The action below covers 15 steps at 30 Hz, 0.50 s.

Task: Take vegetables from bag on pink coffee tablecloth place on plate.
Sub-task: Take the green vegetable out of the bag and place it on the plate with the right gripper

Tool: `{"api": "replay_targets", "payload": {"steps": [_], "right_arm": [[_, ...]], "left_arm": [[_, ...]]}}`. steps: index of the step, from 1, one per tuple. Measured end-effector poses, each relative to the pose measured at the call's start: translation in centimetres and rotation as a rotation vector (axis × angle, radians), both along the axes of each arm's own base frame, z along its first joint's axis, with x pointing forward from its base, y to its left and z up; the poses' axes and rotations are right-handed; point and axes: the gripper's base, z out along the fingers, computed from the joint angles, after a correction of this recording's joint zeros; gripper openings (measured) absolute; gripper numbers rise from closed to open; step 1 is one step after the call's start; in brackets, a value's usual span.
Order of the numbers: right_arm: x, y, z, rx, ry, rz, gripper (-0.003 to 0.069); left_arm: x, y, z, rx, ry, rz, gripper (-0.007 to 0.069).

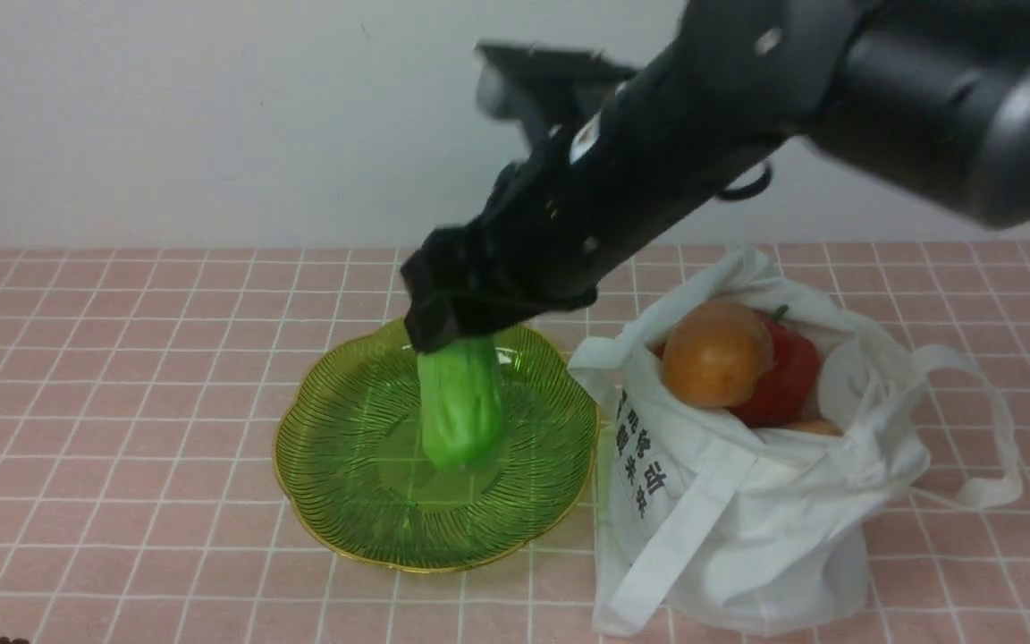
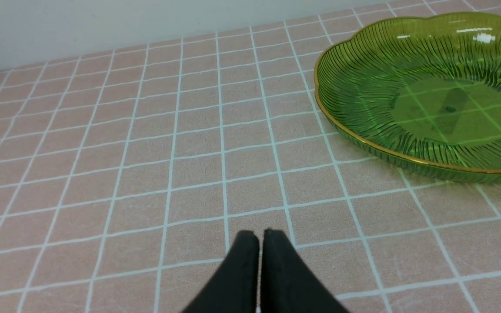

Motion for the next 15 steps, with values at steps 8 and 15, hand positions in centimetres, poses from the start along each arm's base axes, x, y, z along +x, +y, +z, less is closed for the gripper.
{"api": "replay_targets", "payload": {"steps": [8, 15], "right_arm": [[1.8, 3.1, -8.8, -0.188, -0.034, 0.015, 0.0402], [2.4, 3.5, -9.1, -0.171, -0.085, 0.009, 0.0515]], "left_arm": [[0.0, 0.0, 0.0, 0.0, 0.0, 0.0, -0.0005], [0.0, 0.0, 0.0, 0.0, 0.0, 0.0, -0.0005]]}}
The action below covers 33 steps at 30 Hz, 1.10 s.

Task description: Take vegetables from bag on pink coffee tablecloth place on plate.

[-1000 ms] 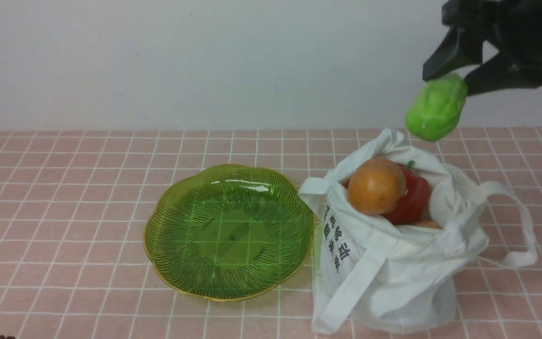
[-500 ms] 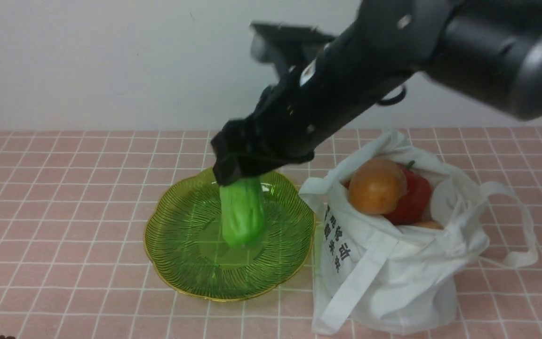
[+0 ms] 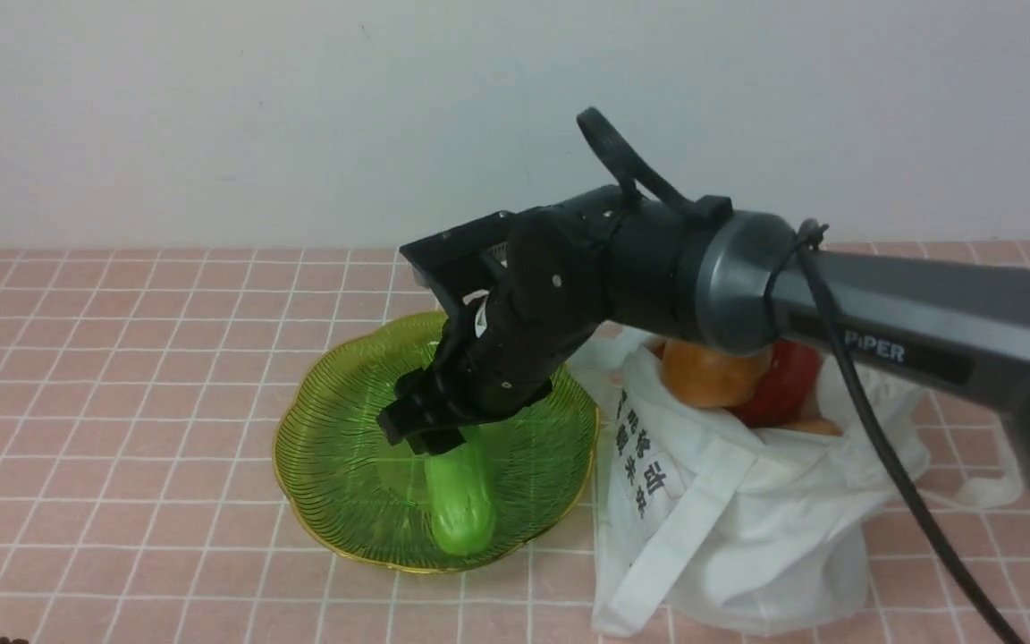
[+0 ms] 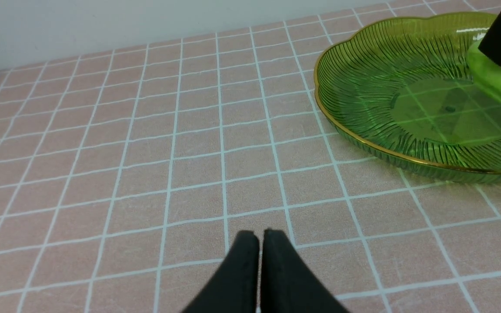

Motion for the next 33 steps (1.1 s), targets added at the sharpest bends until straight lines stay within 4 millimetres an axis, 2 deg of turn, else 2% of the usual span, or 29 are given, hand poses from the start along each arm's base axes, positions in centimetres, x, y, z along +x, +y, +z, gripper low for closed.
{"api": "replay_targets", "payload": {"steps": [5, 7, 10, 12, 14, 15, 16, 17, 18, 19, 20, 23, 24, 25, 26, 28, 29, 30, 32, 33], "right_arm": [[0.3, 0.2, 1.2, -0.007, -0.029, 0.013, 0.0665], [0.5, 0.1, 2.1, -0.029, -0.038, 0.025, 0.0678], [0.5, -0.3, 4.2, -0.072, -0.047, 0.011, 0.0658], [0.4, -1.2, 7.4, -0.119, -0.085, -0.015, 0.0579], [-0.1, -2.9, 11.7, -0.17, -0.164, -0.057, 0.0444], [-0.2, -3.2, 12.2, -0.179, -0.178, -0.065, 0.0429], [-0.9, -4.7, 15.8, -0.181, -0.27, -0.106, 0.029], [-1.0, -5.0, 16.3, -0.186, -0.288, -0.114, 0.0274], [-1.8, -6.5, 19.1, -0.176, -0.36, -0.152, 0.0161], [-2.7, -7.6, 21.0, -0.158, -0.401, -0.181, 0.0093], [-3.5, -8.5, 22.5, -0.136, -0.427, -0.201, 0.0056], [-7.5, -12.5, 27.7, -0.024, -0.512, -0.272, -0.0003], [-8.1, -13.1, 28.3, -0.008, -0.519, -0.281, -0.0006], [-10.6, -15.3, 30.0, 0.058, -0.533, -0.316, -0.0012], [-12.2, -16.8, 30.9, 0.099, -0.539, -0.33, -0.0013], [-15.7, -19.7, 31.9, 0.169, -0.546, -0.343, -0.0014], [-17.4, -21.1, 31.8, 0.194, -0.542, -0.341, -0.0014], [-17.6, -21.3, 31.4, 0.19, -0.532, -0.337, -0.0014], [-21.6, -24.5, 30.1, 0.293, -0.576, -0.314, -0.0014], [-21.7, -24.5, 29.4, 0.289, -0.565, -0.309, -0.0015]], "left_arm": [[0.0, 0.0, 0.0, 0.0, 0.0, 0.0, -0.0005], [0.0, 0.0, 0.0, 0.0, 0.0, 0.0, -0.0005], [0.0, 0.0, 0.0, 0.0, 0.0, 0.0, -0.0005], [0.0, 0.0, 0.0, 0.0, 0.0, 0.0, -0.0005], [0.0, 0.0, 0.0, 0.0, 0.0, 0.0, -0.0005], [0.0, 0.0, 0.0, 0.0, 0.0, 0.0, -0.0005], [0.0, 0.0, 0.0, 0.0, 0.0, 0.0, -0.0005], [0.0, 0.0, 0.0, 0.0, 0.0, 0.0, -0.0005], [0.0, 0.0, 0.0, 0.0, 0.0, 0.0, -0.0005], [0.0, 0.0, 0.0, 0.0, 0.0, 0.0, -0.0005], [0.0, 0.0, 0.0, 0.0, 0.0, 0.0, -0.0005], [0.0, 0.0, 0.0, 0.0, 0.0, 0.0, -0.0005], [0.0, 0.0, 0.0, 0.0, 0.0, 0.0, -0.0005], [0.0, 0.0, 0.0, 0.0, 0.0, 0.0, -0.0005], [0.0, 0.0, 0.0, 0.0, 0.0, 0.0, -0.0005], [0.0, 0.0, 0.0, 0.0, 0.0, 0.0, -0.0005], [0.0, 0.0, 0.0, 0.0, 0.0, 0.0, -0.0005], [0.0, 0.0, 0.0, 0.0, 0.0, 0.0, -0.0005], [0.0, 0.0, 0.0, 0.0, 0.0, 0.0, -0.0005], [0.0, 0.0, 0.0, 0.0, 0.0, 0.0, -0.0005]]}}
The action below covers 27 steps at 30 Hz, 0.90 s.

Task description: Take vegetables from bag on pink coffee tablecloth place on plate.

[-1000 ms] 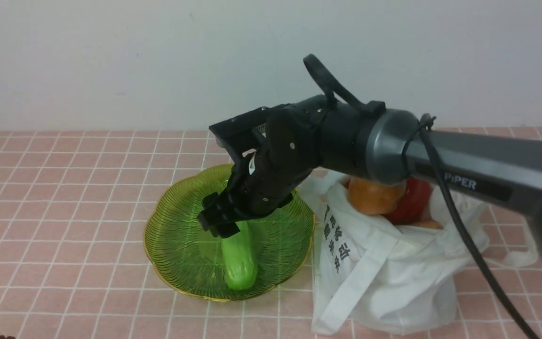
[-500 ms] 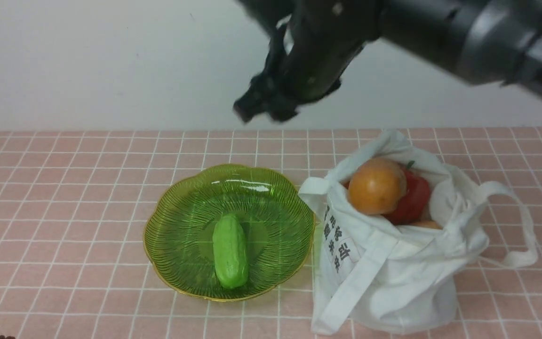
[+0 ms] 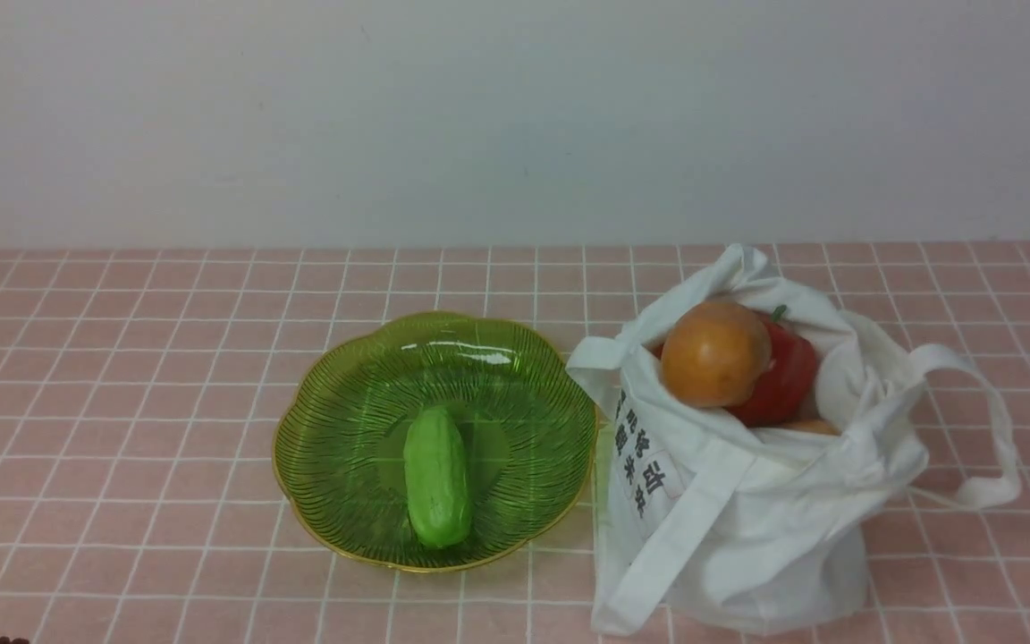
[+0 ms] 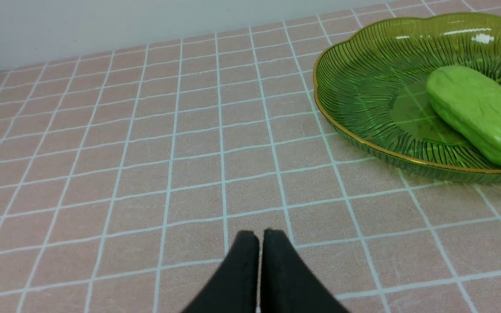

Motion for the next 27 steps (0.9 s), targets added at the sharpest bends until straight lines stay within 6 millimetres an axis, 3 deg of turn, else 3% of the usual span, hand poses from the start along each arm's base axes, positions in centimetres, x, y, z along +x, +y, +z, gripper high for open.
{"api": "replay_targets", "payload": {"steps": [2, 4, 7, 8, 10, 11, 13, 20, 27], "right_arm": [[-3.0, -2.2, -2.3, 0.115, -0.091, 0.051, -0.0015], [-4.3, -2.9, -3.9, 0.18, -0.139, 0.08, -0.0015], [-7.3, -4.9, -9.0, 0.369, -0.321, 0.16, -0.0015], [-7.5, -4.9, -9.2, 0.377, -0.33, 0.163, -0.0015], [-8.7, -5.7, -12.6, 0.466, -0.426, 0.198, -0.0015], [-9.0, -5.9, -12.7, 0.475, -0.439, 0.2, -0.0015], [-9.7, -6.5, -15.0, 0.494, -0.51, 0.217, -0.0015], [-10.4, -7.0, -18.8, 0.506, -0.552, 0.229, -0.0015], [-10.1, -6.8, -19.4, 0.494, -0.537, 0.228, -0.0015]], "left_arm": [[0.0, 0.0, 0.0, 0.0, 0.0, 0.0, -0.0005], [0.0, 0.0, 0.0, 0.0, 0.0, 0.0, -0.0005], [0.0, 0.0, 0.0, 0.0, 0.0, 0.0, -0.0005], [0.0, 0.0, 0.0, 0.0, 0.0, 0.0, -0.0005], [0.0, 0.0, 0.0, 0.0, 0.0, 0.0, -0.0005], [0.0, 0.0, 0.0, 0.0, 0.0, 0.0, -0.0005], [0.0, 0.0, 0.0, 0.0, 0.0, 0.0, -0.0005], [0.0, 0.0, 0.0, 0.0, 0.0, 0.0, -0.0005], [0.0, 0.0, 0.0, -0.001, 0.0, 0.0, -0.0005]]}}
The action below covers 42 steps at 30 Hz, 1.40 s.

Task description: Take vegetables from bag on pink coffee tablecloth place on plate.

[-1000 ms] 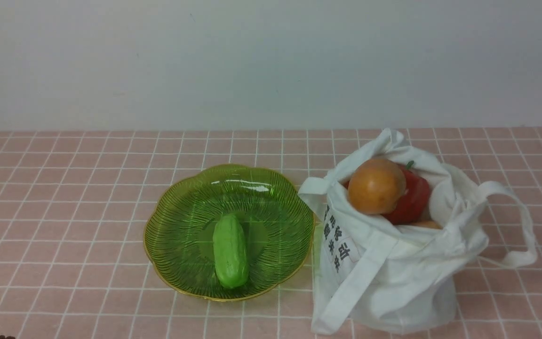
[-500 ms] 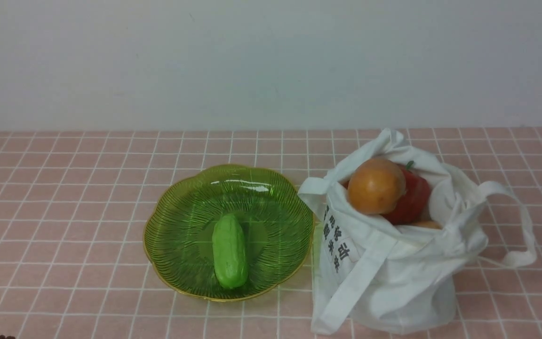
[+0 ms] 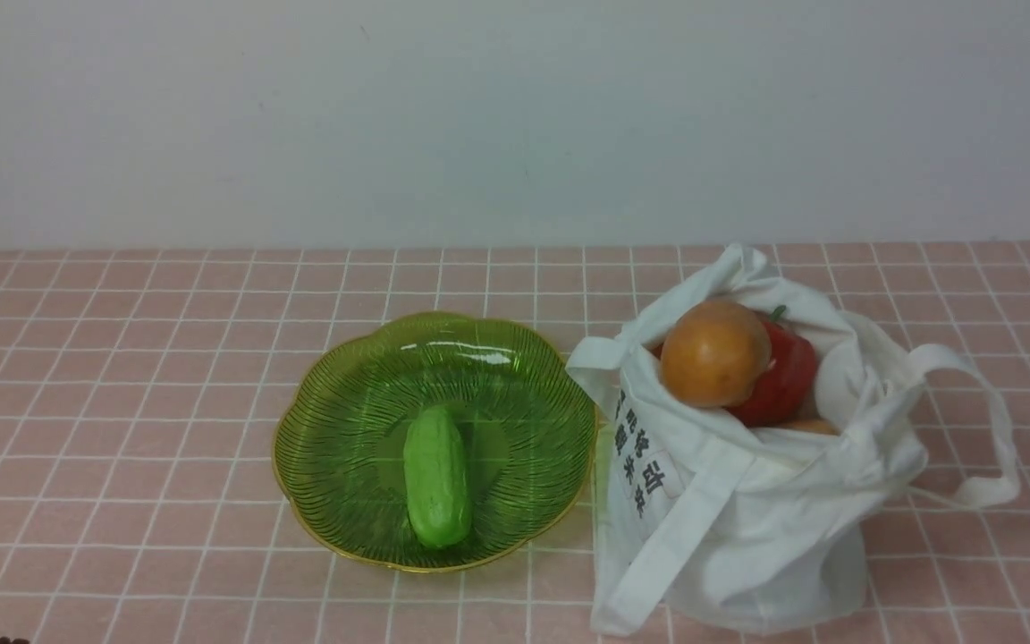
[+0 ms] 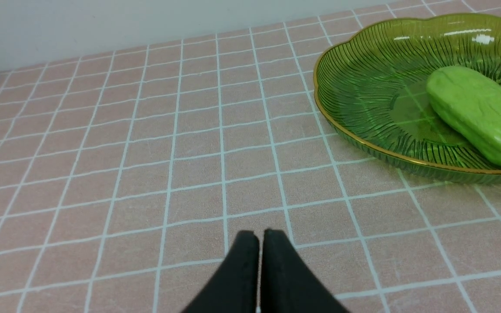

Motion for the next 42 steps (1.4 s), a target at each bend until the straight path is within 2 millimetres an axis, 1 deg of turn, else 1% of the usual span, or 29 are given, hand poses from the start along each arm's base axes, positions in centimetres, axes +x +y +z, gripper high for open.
{"api": "replay_targets", "payload": {"steps": [15, 19, 22, 27, 28, 30, 31, 33, 36, 42], "right_arm": [[0.1, 0.4, -0.6, -0.097, -0.098, -0.025, -0.0015], [0.5, 0.6, -1.6, -0.153, -0.101, -0.081, -0.0015], [1.2, 0.6, -3.0, -0.206, -0.07, -0.187, -0.0015], [2.8, 0.2, -7.1, -0.293, 0.074, -0.414, -0.0015], [3.2, 0.0, -8.8, -0.315, 0.137, -0.49, -0.0015], [3.7, -0.4, -11.1, -0.339, 0.234, -0.56, -0.0015], [3.7, -0.5, -11.2, -0.341, 0.248, -0.566, -0.0015], [3.7, -0.9, -12.5, -0.361, 0.369, -0.629, -0.0015], [3.6, -1.3, -12.8, -0.363, 0.423, -0.677, -0.0015], [3.6, -1.3, -12.8, -0.362, 0.429, -0.686, -0.0015]], "left_arm": [[0.0, 0.0, 0.0, 0.0, 0.0, 0.0, -0.0005], [0.0, 0.0, 0.0, 0.0, 0.0, 0.0, -0.0005], [0.0, 0.0, 0.0, 0.0, 0.0, 0.0, -0.0005], [0.0, 0.0, 0.0, 0.0, 0.0, 0.001, -0.0005], [0.0, 0.0, 0.0, 0.0, 0.0, 0.001, -0.0005], [0.0, 0.0, 0.0, 0.0, 0.0, 0.001, -0.0005], [0.0, 0.0, 0.0, 0.0, 0.0, 0.001, -0.0005], [0.0, 0.0, 0.0, 0.0, 0.0, 0.001, -0.0005], [0.0, 0.0, 0.0, 0.0, 0.0, 0.002, -0.0005], [0.0, 0.0, 0.0, 0.0, 0.0, 0.002, -0.0005]]}}
